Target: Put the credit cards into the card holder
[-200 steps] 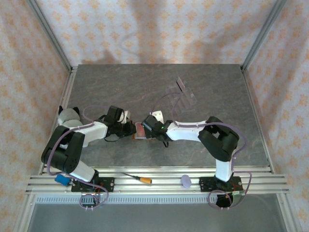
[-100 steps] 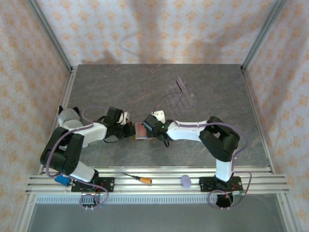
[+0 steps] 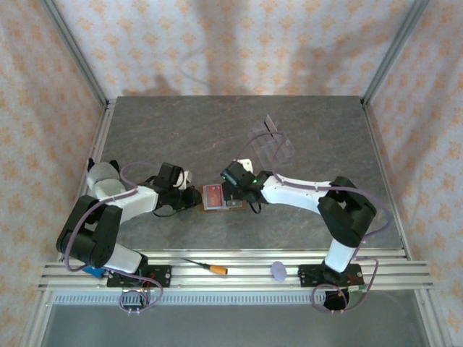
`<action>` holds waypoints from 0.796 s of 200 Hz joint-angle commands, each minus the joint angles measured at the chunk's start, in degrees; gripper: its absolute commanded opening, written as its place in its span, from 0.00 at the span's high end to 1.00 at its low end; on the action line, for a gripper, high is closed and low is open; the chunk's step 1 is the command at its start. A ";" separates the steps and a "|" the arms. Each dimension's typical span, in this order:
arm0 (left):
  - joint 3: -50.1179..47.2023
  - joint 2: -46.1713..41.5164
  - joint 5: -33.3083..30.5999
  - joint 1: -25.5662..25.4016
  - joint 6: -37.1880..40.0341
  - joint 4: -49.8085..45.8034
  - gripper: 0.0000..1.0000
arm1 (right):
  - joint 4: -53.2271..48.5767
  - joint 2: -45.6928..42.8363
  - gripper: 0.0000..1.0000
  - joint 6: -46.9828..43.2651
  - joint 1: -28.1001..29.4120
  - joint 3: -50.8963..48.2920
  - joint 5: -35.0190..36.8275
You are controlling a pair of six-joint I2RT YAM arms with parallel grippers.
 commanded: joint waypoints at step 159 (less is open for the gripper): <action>-0.49 -0.18 0.90 0.10 -0.51 1.80 0.64 | 7.30 3.32 0.92 -5.50 -3.05 -4.36 -14.13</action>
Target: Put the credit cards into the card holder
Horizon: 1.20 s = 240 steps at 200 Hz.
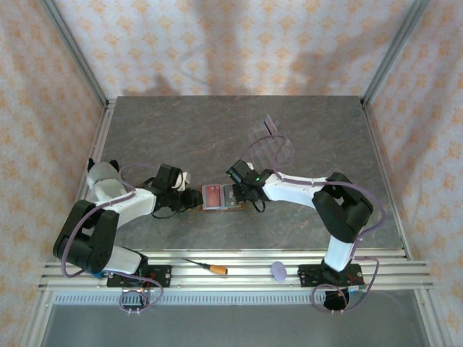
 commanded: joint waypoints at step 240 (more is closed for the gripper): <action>3.00 -9.95 -3.76 4.04 3.09 -10.12 0.43 | 8.71 2.53 0.94 0.60 0.06 -2.64 -13.25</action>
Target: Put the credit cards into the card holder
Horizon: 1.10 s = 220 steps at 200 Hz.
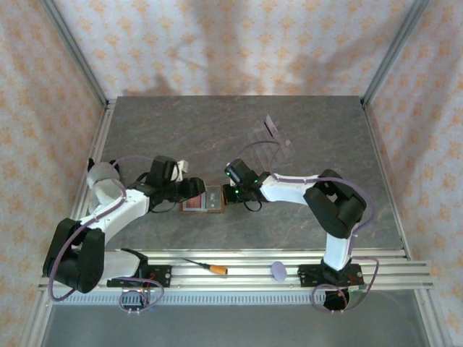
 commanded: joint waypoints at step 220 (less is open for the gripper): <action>-8.24 5.49 6.81 5.47 2.83 10.48 0.37 | -3.57 0.11 0.94 -0.43 0.37 -0.88 0.99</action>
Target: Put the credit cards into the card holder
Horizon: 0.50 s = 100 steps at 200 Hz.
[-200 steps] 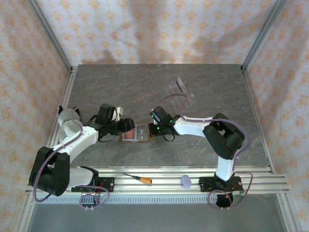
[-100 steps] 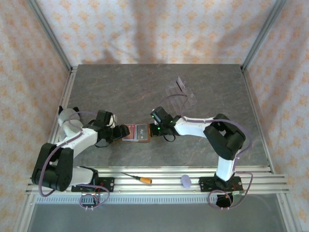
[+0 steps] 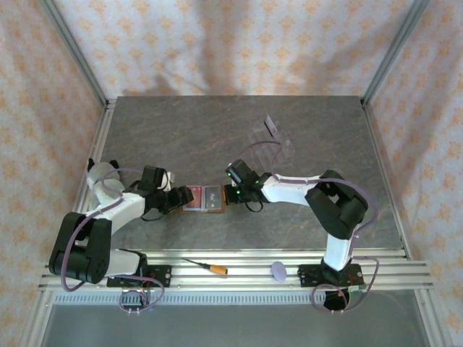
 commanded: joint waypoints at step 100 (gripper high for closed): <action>-1.40 -6.51 13.29 -2.73 -5.19 14.77 0.46 | -0.66 2.47 0.94 0.45 0.41 -0.10 -3.37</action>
